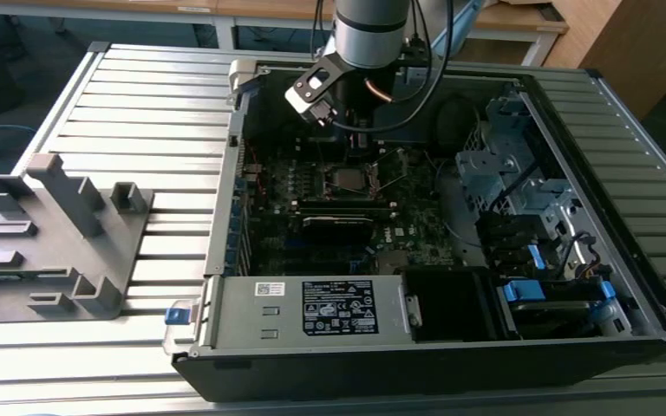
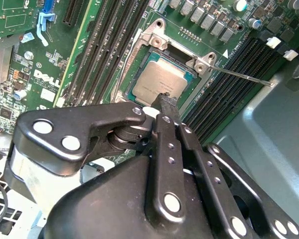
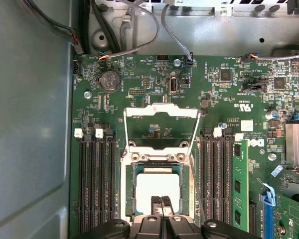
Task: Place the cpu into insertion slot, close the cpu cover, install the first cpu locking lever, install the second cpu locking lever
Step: 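Close the cpu cover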
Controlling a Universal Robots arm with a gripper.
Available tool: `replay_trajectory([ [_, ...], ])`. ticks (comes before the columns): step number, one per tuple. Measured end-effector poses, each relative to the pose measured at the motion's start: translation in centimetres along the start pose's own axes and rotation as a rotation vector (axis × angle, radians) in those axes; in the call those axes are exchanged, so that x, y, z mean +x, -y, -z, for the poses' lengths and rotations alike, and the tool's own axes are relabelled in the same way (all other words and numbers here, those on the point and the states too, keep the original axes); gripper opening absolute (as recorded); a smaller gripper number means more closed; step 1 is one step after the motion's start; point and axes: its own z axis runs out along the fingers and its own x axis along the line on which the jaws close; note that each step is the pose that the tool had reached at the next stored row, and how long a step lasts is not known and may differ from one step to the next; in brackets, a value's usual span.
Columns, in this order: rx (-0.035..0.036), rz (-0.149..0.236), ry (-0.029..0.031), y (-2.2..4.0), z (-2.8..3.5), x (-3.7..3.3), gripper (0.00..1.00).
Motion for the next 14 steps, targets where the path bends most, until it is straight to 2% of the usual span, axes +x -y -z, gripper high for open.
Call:
replay_trajectory([
  [14,0.0002,0.000,0.0003,-0.01,0.22,0.00,0.11],
])
